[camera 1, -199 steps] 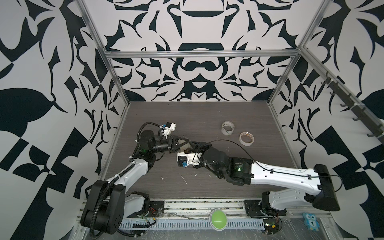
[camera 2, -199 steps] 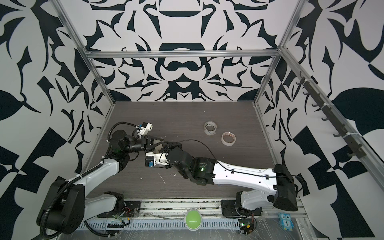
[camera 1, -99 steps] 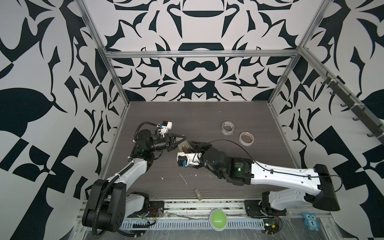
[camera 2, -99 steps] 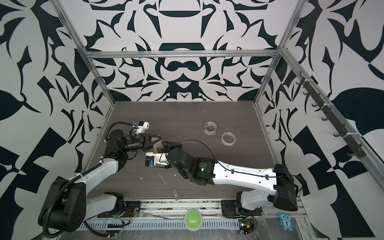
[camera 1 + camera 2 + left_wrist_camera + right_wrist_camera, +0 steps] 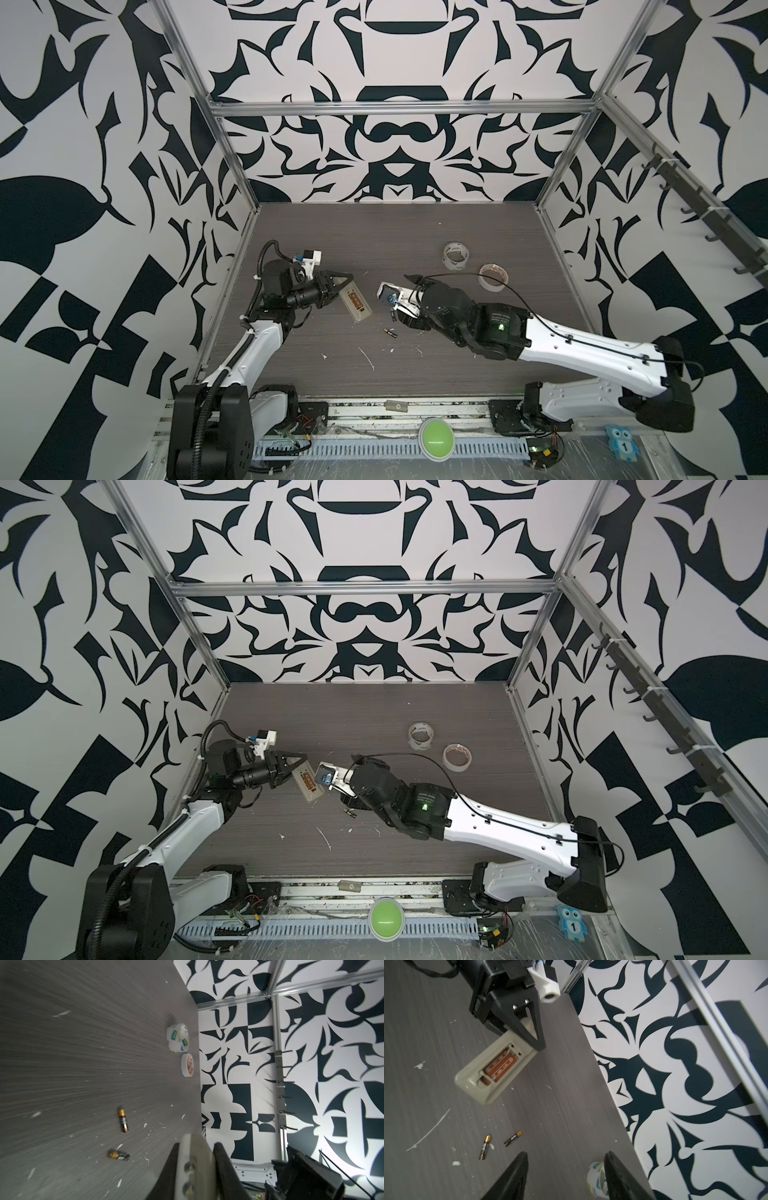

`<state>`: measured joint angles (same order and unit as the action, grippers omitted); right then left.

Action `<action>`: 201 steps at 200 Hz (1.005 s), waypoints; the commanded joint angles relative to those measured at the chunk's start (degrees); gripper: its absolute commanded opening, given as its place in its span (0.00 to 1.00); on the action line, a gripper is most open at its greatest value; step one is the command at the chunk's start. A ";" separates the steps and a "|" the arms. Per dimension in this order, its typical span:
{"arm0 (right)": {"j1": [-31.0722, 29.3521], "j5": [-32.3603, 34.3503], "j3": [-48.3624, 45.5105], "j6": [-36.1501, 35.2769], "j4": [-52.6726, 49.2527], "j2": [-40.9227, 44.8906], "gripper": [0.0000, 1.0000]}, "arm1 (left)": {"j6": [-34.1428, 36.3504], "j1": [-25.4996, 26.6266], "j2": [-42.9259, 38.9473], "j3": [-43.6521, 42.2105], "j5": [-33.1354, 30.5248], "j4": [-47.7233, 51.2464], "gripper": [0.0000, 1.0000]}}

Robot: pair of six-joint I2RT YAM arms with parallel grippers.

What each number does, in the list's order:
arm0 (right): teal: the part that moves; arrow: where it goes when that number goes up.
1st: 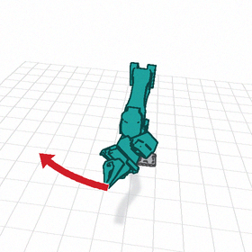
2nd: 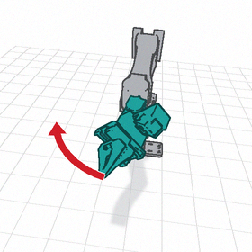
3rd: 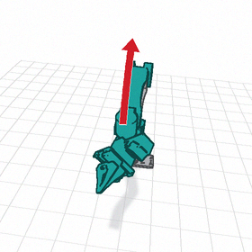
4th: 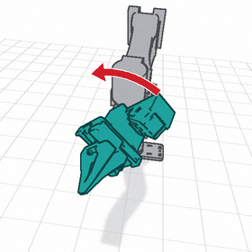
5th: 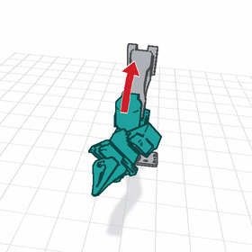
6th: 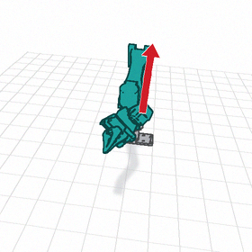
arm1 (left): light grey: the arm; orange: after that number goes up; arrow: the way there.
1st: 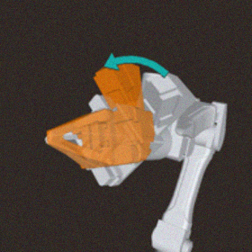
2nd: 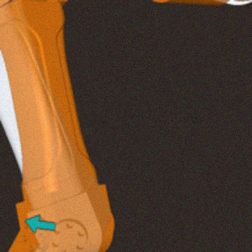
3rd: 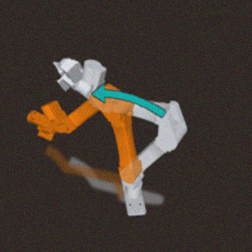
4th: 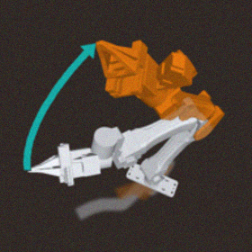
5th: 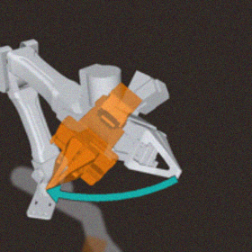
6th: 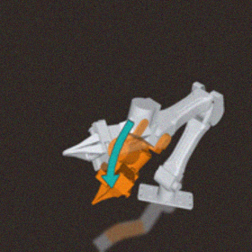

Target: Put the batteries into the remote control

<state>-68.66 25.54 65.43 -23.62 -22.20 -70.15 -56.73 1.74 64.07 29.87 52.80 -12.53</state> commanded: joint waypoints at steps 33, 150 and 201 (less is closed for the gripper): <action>-0.35 -17.76 -0.72 12.54 -17.00 0.37 0.64 | 7.77 -3.14 -1.72 0.90 -4.30 12.65 0.00; -9.56 -28.08 -7.33 19.75 -5.04 -11.73 0.65 | 4.17 -11.96 -10.23 -4.99 -4.73 10.77 0.00; -12.90 -29.19 -7.52 23.14 -0.45 -18.17 0.59 | 4.56 -17.10 -11.91 -4.91 -3.12 12.25 0.00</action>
<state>-80.31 -2.79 58.11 -3.44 -26.63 -86.96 -52.14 -13.39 52.99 24.93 47.81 -0.14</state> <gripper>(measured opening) 0.606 0.246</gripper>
